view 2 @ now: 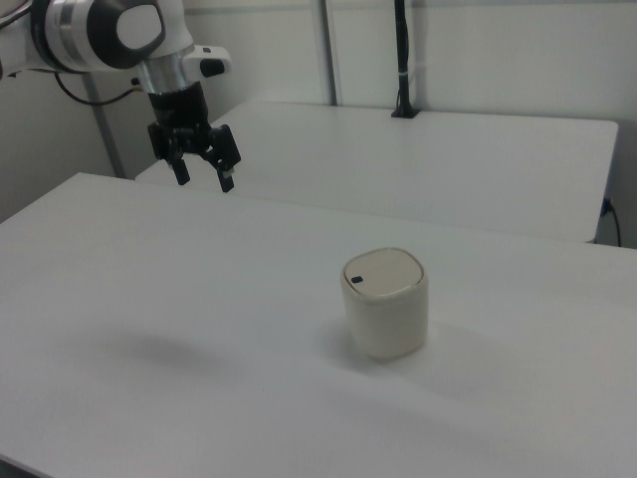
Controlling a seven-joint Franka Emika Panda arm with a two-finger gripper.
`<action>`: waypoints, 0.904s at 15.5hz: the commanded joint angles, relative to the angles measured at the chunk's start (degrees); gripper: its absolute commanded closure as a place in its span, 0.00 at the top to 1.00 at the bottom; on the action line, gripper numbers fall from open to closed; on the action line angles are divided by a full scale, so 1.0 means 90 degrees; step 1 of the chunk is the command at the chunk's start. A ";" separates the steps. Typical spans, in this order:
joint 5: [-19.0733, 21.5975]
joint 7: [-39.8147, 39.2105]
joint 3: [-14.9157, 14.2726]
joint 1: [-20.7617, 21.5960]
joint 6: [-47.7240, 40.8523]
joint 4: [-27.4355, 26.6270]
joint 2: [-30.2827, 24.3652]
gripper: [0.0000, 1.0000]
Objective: Open the trash bin
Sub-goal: 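Move the gripper toward the cream trash bin and lower it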
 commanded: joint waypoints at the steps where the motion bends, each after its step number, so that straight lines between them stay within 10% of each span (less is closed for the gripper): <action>1: 0.0061 -0.0040 -0.0021 -0.0013 -0.0044 -0.0078 -0.0105 1.00; 14: 0.0042 -0.0040 -0.0021 0.0036 0.0023 -0.0087 -0.0037 1.00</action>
